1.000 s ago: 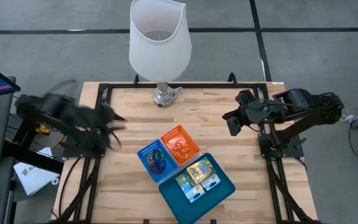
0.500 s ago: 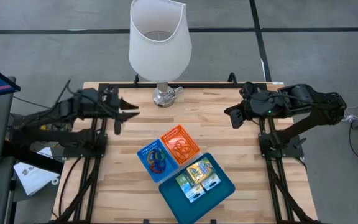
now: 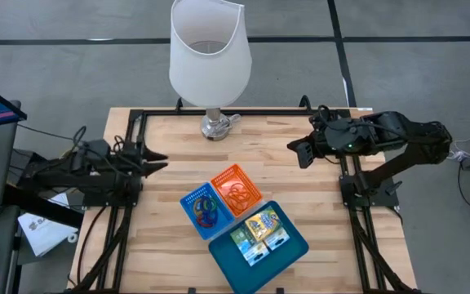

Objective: Pick & Place Office Desk Supplies
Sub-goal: Return to Home Position

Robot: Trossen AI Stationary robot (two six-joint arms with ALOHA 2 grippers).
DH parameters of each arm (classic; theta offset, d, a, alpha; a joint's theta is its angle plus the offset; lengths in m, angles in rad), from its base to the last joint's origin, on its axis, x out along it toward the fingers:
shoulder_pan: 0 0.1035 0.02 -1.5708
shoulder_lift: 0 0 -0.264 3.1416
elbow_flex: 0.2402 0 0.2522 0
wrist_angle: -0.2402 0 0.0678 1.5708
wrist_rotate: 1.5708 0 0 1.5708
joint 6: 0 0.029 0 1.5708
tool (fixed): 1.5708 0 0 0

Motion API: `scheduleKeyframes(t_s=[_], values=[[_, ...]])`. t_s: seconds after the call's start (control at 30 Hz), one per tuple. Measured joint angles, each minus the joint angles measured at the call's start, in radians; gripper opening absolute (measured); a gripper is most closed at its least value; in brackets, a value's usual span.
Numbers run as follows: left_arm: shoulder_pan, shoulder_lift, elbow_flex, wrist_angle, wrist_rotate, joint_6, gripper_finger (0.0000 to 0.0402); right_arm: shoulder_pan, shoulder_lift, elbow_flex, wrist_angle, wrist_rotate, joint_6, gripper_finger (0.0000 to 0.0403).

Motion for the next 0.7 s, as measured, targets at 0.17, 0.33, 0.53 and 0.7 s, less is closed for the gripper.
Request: scheduleKeyframes(t_s=[0.17, 0.33, 0.53, 0.7], values=[[-0.1, -0.096, -0.115, 0.013, -0.139, 0.042, 0.0096, 0.025, 0.008, 0.001, 0.049, -0.006, -0.014, 0.0062], [-0.124, -0.146, -0.239, 0.101, -0.151, 0.04, 0.0069, 0.044, 0.022, 0.0, 0.066, -0.02, 0.003, 0.0062], [-0.138, -0.225, -0.335, 0.141, -0.132, 0.03, 0.004, 0.076, 0.051, 0.0, 0.065, -0.021, 0.031, 0.0062], [-0.138, -0.238, -0.384, 0.141, -0.103, 0.032, 0.0031, 0.095, 0.066, -0.001, 0.064, -0.02, 0.054, 0.0062]])
